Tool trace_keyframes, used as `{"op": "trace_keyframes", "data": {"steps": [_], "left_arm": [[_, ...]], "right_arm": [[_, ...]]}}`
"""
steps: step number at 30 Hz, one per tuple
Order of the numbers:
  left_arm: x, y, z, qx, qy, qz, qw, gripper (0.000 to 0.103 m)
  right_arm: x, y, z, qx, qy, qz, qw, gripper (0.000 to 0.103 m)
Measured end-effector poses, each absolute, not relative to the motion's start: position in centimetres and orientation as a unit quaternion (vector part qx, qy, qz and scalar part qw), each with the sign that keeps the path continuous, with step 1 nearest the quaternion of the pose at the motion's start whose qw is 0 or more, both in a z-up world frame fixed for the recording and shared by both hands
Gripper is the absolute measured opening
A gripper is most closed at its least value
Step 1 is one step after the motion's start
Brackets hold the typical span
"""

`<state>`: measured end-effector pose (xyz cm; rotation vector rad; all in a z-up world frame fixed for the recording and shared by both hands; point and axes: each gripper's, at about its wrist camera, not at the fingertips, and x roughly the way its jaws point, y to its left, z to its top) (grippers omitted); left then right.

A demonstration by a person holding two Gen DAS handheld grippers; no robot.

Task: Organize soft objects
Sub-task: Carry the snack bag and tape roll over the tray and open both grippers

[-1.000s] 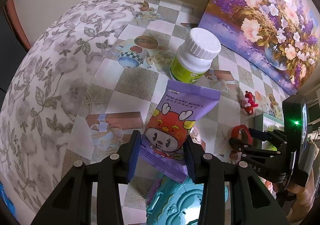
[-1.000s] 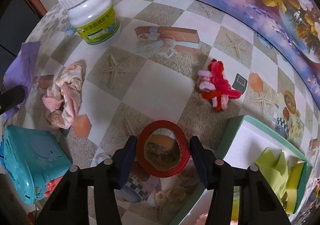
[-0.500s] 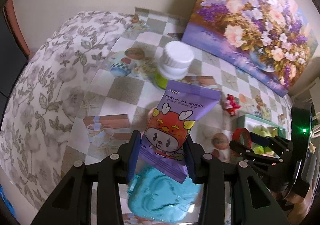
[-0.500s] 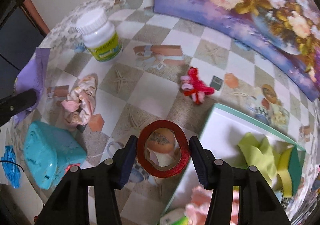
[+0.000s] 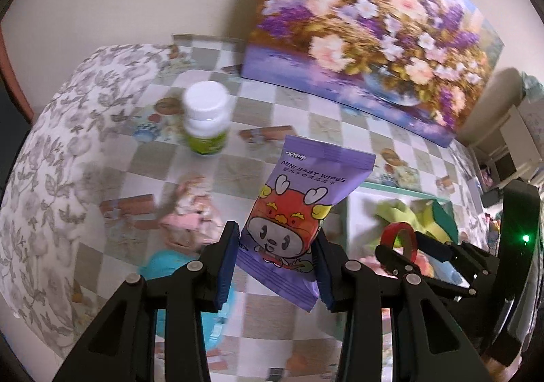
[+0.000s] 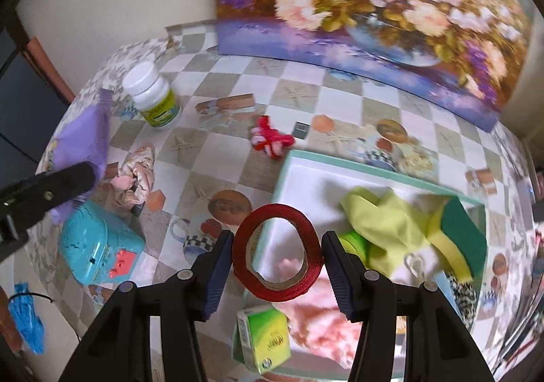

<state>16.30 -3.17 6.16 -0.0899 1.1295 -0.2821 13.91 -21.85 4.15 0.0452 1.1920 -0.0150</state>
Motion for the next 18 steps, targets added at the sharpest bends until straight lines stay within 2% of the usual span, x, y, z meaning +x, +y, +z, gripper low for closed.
{"op": "trace_keyframes", "data": {"steps": [18], "left_arm": [[12.6, -16.5, 4.3, 0.01, 0.547, -0.206, 0.811, 0.043]], "right_arm": [[7.4, -36.1, 4.6, 0.132, 0.545, -0.151, 0.814, 0.056]]}}
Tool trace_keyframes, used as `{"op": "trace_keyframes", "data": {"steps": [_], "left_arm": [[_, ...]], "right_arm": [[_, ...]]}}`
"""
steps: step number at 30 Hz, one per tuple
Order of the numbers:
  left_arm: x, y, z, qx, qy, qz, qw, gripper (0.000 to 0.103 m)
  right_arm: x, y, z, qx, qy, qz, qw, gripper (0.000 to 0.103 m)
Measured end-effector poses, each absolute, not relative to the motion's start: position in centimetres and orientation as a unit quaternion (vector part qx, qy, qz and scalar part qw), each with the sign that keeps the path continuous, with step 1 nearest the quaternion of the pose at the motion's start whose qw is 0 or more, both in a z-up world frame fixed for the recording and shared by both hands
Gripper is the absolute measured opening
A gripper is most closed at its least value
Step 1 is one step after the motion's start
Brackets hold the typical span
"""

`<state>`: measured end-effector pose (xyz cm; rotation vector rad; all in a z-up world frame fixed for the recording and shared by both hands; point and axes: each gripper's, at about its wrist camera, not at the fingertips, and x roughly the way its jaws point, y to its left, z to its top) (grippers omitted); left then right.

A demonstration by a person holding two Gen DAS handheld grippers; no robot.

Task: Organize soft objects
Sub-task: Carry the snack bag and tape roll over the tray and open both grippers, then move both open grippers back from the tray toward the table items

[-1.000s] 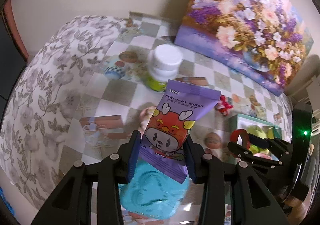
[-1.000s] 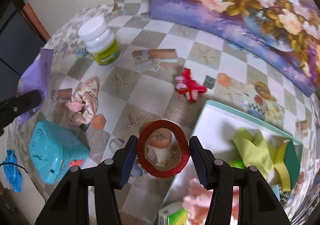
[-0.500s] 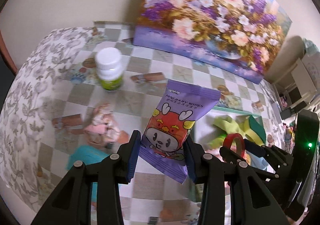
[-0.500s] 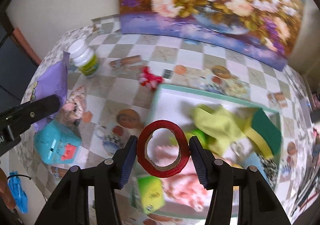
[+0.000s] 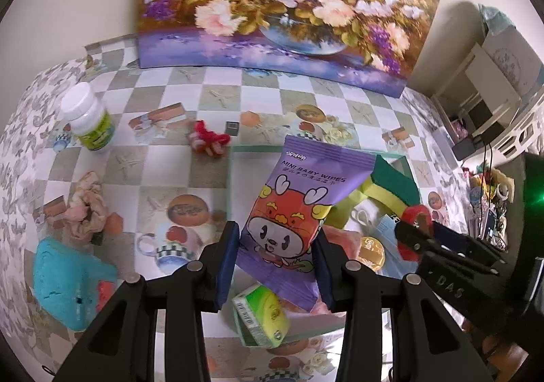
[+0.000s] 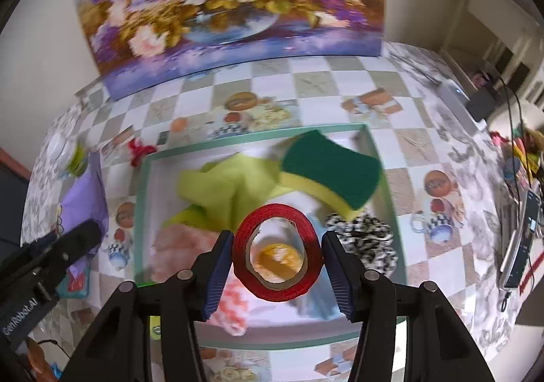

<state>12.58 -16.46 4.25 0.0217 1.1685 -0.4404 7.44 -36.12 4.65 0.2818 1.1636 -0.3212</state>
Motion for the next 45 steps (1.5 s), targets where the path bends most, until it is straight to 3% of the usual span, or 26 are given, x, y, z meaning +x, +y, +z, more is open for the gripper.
{"op": "trace_keyframes", "data": {"steps": [22, 26, 32, 37, 45], "left_arm": [[17.1, -19.5, -2.8, 0.016, 0.599, -0.173, 0.782, 0.043], [17.0, -19.4, -2.7, 0.013, 0.602, -0.171, 0.78, 0.058], [16.8, -19.1, -2.0, 0.011, 0.598, -0.177, 0.781, 0.059], [16.9, -18.3, -1.7, 0.009, 0.599, -0.169, 0.783, 0.067], [17.1, -17.8, -1.6, 0.015, 0.595, -0.153, 0.789, 0.069]], "right_arm": [[10.6, -38.0, 0.0, 0.149, 0.58, -0.137, 0.789, 0.056], [10.8, -37.7, 0.0, 0.138, 0.584, -0.138, 0.788, 0.056], [10.9, -37.4, -0.2, 0.13, 0.59, -0.141, 0.785, 0.056], [10.9, -37.2, 0.1, 0.112, 0.592, -0.151, 0.784, 0.066], [11.1, -36.8, 0.4, 0.099, 0.592, -0.154, 0.785, 0.069]]}}
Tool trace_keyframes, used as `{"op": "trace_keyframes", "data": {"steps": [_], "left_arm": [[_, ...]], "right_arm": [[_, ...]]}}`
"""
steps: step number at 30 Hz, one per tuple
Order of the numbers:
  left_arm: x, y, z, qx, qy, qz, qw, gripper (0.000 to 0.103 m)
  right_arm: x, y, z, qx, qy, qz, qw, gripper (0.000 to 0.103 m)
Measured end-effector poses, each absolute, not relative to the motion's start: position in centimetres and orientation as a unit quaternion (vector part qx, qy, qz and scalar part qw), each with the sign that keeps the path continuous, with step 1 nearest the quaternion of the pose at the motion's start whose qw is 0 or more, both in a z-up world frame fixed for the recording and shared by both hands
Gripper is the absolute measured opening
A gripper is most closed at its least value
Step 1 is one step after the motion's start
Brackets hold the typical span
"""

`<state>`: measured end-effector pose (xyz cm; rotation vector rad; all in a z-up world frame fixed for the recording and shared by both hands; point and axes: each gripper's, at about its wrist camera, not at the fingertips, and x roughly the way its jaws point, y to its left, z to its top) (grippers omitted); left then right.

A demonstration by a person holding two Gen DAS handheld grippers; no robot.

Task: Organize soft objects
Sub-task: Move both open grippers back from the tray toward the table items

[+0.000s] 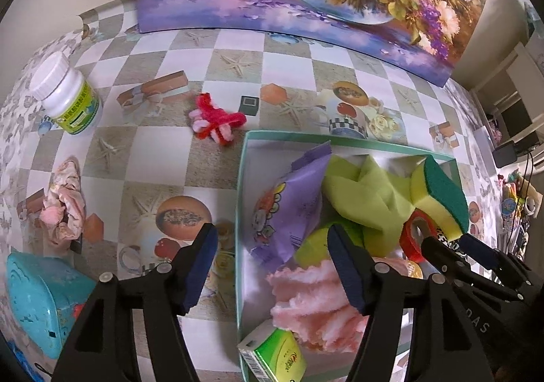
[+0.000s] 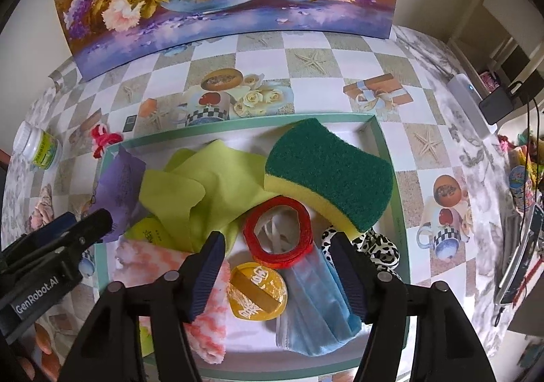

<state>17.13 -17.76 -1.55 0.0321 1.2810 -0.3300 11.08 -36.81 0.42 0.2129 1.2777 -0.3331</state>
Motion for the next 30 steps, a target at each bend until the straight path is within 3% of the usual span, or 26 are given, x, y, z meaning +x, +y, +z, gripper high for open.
{"op": "trace_keyframes", "data": {"steps": [6, 8, 10, 12, 30], "left_arm": [[17.3, -17.5, -1.3, 0.014, 0.59, -0.149, 0.794, 0.076], [17.3, -17.4, -1.3, 0.018, 0.586, -0.144, 0.797, 0.091], [17.3, -17.2, -1.2, 0.027, 0.577, -0.132, 0.805, 0.095], [17.4, -17.0, -1.1, 0.036, 0.572, -0.121, 0.811, 0.095], [17.9, -15.5, -0.3, 0.056, 0.57, -0.111, 0.812, 0.095]], "right_arm": [[11.2, -36.6, 0.3, 0.092, 0.596, -0.155, 0.783, 0.071], [11.2, -36.5, 0.4, 0.087, 0.594, -0.159, 0.784, 0.081], [11.2, -36.5, 0.4, 0.081, 0.592, -0.166, 0.784, 0.092], [11.3, -36.6, 0.4, 0.079, 0.593, -0.169, 0.783, 0.096], [11.5, -35.9, 1.1, 0.072, 0.588, -0.171, 0.787, 0.096]]}}
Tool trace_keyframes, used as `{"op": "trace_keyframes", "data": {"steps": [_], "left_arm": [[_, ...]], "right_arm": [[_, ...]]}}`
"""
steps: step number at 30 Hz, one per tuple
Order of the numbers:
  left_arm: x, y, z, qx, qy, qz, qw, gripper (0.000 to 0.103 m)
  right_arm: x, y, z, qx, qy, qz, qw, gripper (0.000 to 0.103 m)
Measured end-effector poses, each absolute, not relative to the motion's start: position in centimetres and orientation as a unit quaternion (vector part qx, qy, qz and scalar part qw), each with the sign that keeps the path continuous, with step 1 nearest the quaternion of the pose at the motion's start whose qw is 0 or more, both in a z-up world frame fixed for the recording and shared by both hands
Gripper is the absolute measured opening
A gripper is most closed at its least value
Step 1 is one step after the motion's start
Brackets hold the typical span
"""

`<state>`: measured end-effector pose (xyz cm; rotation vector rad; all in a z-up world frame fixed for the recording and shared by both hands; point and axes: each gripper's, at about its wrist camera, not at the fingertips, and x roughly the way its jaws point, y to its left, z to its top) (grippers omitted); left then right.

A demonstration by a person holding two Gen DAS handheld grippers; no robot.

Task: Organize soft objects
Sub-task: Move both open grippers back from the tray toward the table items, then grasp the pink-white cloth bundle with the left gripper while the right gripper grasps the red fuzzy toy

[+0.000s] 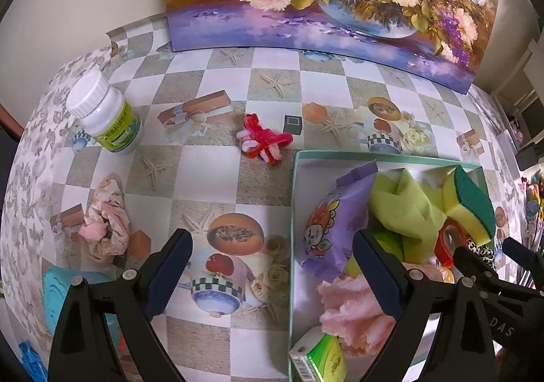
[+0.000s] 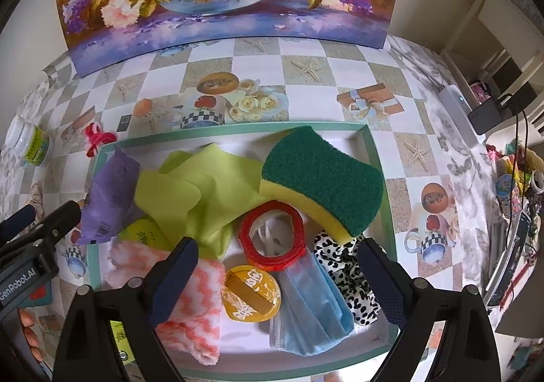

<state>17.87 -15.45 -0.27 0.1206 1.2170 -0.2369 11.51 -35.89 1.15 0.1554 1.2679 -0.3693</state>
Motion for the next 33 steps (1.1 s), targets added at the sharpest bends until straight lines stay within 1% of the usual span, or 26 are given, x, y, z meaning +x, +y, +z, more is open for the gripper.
{"op": "trace_keyframes", "data": {"steps": [5, 15, 25, 33], "left_arm": [[18.2, -13.3, 1.2, 0.061, 0.561, -0.102, 0.819, 0.095], [19.2, -6.5, 2.4, 0.03, 0.555, -0.049, 0.83, 0.095], [20.0, -1.1, 1.9, 0.001, 0.558, -0.008, 0.83, 0.095], [20.4, 1.4, 1.2, -0.018, 0.566, 0.008, 0.825, 0.095]], "right_arm": [[12.1, -34.1, 1.6, 0.069, 0.584, -0.155, 0.794, 0.096], [13.7, -28.4, 1.6, 0.052, 0.582, -0.101, 0.805, 0.096], [14.6, -23.7, 1.1, 0.023, 0.587, -0.075, 0.806, 0.096], [15.6, -21.4, 0.4, 0.007, 0.59, -0.063, 0.805, 0.096]]}}
